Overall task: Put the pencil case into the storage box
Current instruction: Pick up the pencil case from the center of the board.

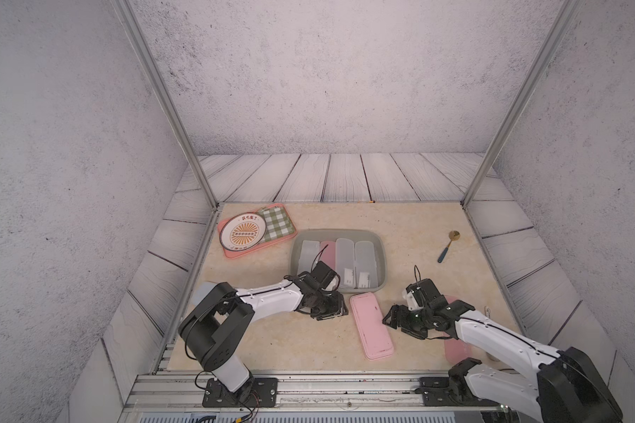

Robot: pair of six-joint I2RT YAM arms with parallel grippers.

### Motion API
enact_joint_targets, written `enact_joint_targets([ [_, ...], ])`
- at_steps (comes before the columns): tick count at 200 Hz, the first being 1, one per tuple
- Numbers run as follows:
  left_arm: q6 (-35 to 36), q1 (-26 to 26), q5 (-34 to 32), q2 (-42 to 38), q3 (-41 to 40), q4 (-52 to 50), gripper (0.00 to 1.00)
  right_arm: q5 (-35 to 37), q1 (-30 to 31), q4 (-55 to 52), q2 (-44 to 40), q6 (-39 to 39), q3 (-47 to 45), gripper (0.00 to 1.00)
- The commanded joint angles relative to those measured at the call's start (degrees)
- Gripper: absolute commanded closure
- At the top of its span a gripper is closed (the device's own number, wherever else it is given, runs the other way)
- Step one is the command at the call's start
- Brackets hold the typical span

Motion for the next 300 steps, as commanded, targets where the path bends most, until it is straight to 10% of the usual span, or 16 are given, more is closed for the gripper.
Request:
enact_joint_targets([
  [1,-1.6,-2.7,-1.3,0.0,0.6,5.3,0.48,-2.8,-0.2,3.4,4.4,-2.0,0.1,0.26],
  [149,-6.1,-2.9,-10.2,5.8,-4.6,6.2,0.78,-18.6,-0.3,35.4,20.0,6.7,-11.2,0.23],
  [237,2.4,-2.6,-8.6,-0.4,-3.7,3.3,0.74,-20.5,-0.2,38.5,8.4,9.8,-11.6,0.81],
  [300,27.2,-2.4,-7.1,-20.9,7.9,-28.3,0.55,-19.5,-0.3,11.5,-22.2,11.7,-2.9,1.00],
])
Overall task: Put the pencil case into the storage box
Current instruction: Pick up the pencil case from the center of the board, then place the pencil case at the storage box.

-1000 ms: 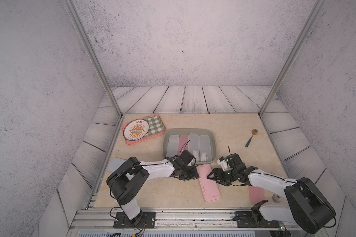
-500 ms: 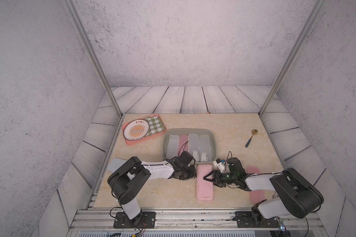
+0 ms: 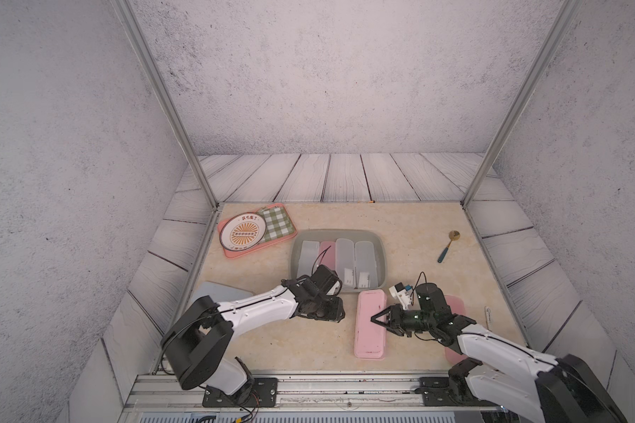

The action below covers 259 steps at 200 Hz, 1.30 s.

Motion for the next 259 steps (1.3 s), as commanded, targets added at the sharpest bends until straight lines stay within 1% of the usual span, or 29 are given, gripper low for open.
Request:
enact_joint_targets([
  [1,13.2,0.5,-0.3,-8.2,6.2,-16.6,0.55,2.2,0.1,-12.9,-11.1,0.9,6.0,1.00],
  [11,19.0,1.6,-1.2,-10.4,9.7,-20.8,0.51,4.1,0.0,-15.1,-14.9,1.9,8.2,1.00],
  [18,23.9,3.0,-1.9,-11.0,12.0,-23.5,0.46,5.3,-0.2,-17.3,-16.0,1.4,10.8,0.98],
  [32,29.3,8.9,-4.0,-11.7,16.2,-27.3,0.35,6.9,-0.3,-18.5,-14.1,0.7,15.6,0.94],
  [49,31.6,18.1,-4.3,-12.7,20.8,-29.3,0.28,8.2,-0.2,-17.2,-6.4,-0.6,21.9,0.93],
  [70,34.8,26.8,-6.6,-14.4,24.4,-30.1,0.17,7.5,-0.1,-12.7,6.3,-2.7,29.8,0.93],
  [74,35.3,28.1,-7.5,-14.8,24.6,-29.9,0.13,7.3,-0.1,-12.2,8.9,-3.0,31.5,0.93],
  [76,35.5,28.7,-7.9,-15.0,24.8,-29.9,0.05,7.1,-0.2,-12.0,10.3,-3.2,32.4,0.93],
  [77,35.6,29.1,-8.1,-15.1,24.8,-29.8,0.02,7.0,-0.1,-11.8,11.0,-3.3,32.8,0.93],
  [79,35.8,29.8,-8.5,-15.4,24.8,-29.8,0.00,6.7,-0.1,-11.6,12.2,-3.6,33.9,0.93],
  [92,38.1,33.3,-10.9,-16.5,24.5,-29.6,0.00,4.9,0.0,-12.0,21.6,-5.7,41.0,0.94],
  [110,44.7,36.0,-11.8,-17.0,25.2,-33.0,0.00,4.1,1.1,-10.4,33.1,-6.5,49.8,0.96],
  [126,50.2,37.6,-8.7,-18.2,24.0,-34.4,0.00,3.7,1.6,-8.8,42.2,-6.3,56.6,0.96],
  [144,51.6,39.2,-4.9,-18.3,23.1,-35.2,0.00,3.6,2.1,-8.8,51.7,-5.7,63.9,0.96],
  [163,53.3,39.4,-2.1,-18.2,24.8,-37.5,0.01,3.5,3.0,-7.6,59.8,-4.0,69.2,0.96],
  [180,54.7,39.3,3.2,-18.1,25.9,-39.1,0.03,3.5,3.6,-6.0,65.2,-2.2,72.4,0.96],
  [192,54.8,39.3,5.2,-17.8,25.7,-39.2,0.03,3.3,4.2,-5.2,68.3,-1.1,74.4,0.96],
  [220,53.9,38.5,3.4,-17.8,25.8,-38.7,0.04,2.1,5.5,-4.5,73.3,0.5,78.1,0.96],
  [259,53.0,37.5,2.6,-18.3,26.2,-38.7,0.04,1.6,6.5,-3.5,76.8,2.0,79.9,0.96],
])
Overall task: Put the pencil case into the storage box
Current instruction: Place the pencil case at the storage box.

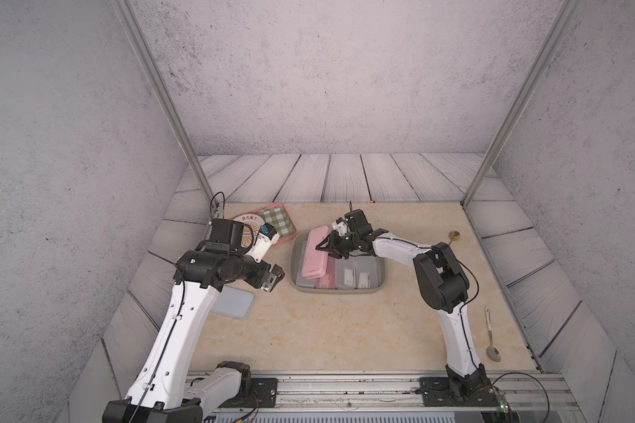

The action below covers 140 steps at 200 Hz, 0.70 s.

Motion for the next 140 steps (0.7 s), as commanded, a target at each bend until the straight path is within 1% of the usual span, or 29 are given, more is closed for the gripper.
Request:
enact_joint_targets([
  [1,-0.1,-0.5,0.2,-0.4,1.7,-1.1,0.04,-1.9,0.6,2.7,3.1,1.5,2.3,0.96],
  [23,-0.7,-1.0,-3.2,-0.7,1.9,-0.5,0.04,-2.3,0.8,2.8,4.9,2.1,3.5,0.96],
  [53,-0.5,-1.3,-3.0,-1.1,2.2,-0.8,0.04,-3.1,1.2,2.6,6.9,2.4,5.2,0.96],
  [76,-0.6,-1.4,-4.3,-1.4,1.9,-0.5,0.05,-3.9,1.3,3.0,7.8,3.0,5.5,0.96],
  [86,-0.9,-1.4,-5.3,-1.5,1.6,-0.1,0.04,-3.9,1.4,3.0,8.0,3.1,5.5,0.94],
  [97,-1.0,-1.5,-6.2,-1.5,1.4,0.2,0.04,-3.9,1.4,2.4,8.0,2.8,5.6,0.87],
  [105,-1.0,-1.5,-6.4,-1.6,1.4,0.2,0.04,-3.8,1.4,1.5,7.9,2.2,5.8,0.78],
  [112,-1.0,-1.6,-6.3,-1.6,1.4,0.2,0.04,-3.3,1.4,0.2,7.5,1.4,6.0,0.68],
  [119,-1.0,-1.6,-6.2,-1.6,1.4,0.0,0.04,-2.7,1.4,-1.2,7.1,0.4,6.4,0.61],
  [140,-1.0,-1.7,-6.0,-1.6,1.4,0.0,0.04,-1.1,1.4,-6.6,6.1,-2.9,7.8,0.47],
])
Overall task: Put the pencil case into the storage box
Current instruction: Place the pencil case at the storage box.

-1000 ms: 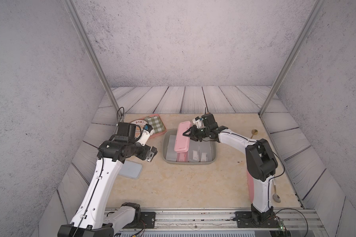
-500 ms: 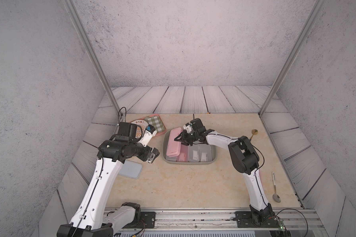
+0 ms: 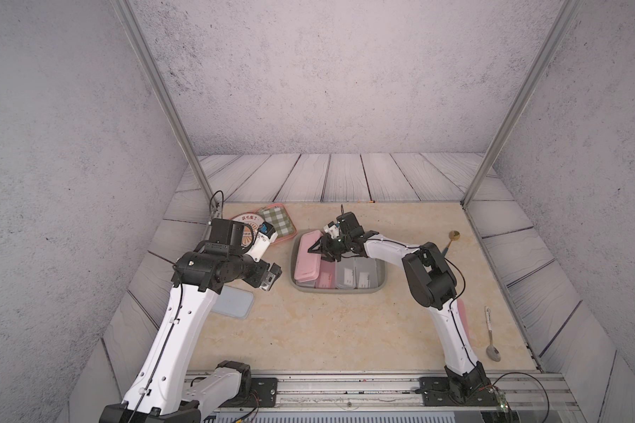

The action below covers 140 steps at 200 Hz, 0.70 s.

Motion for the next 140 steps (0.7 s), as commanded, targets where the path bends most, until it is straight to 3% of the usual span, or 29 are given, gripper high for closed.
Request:
enact_joint_targets([
  [1,-0.5,-0.5,-0.5,-0.6,0.8,-0.4,0.04,1.5,0.1,-5.8,0.7,-4.0,2.7,0.47],
  [40,-0.7,-0.4,-0.9,-0.8,0.8,-0.2,0.04,6.3,0.1,-17.9,-1.2,-10.2,6.5,0.28],
  [95,-2.6,-0.5,-4.3,-1.3,-0.8,1.7,0.03,9.3,0.3,-24.8,-3.5,-12.9,9.1,0.20],
  [123,-5.9,-0.5,-9.1,-1.5,-3.0,4.1,0.00,10.0,0.5,-25.3,-6.8,-13.7,10.4,0.19],
  [140,-11.4,-0.4,-15.1,-1.5,-4.8,6.5,0.00,9.8,0.8,-23.9,-10.8,-13.9,10.0,0.18],
])
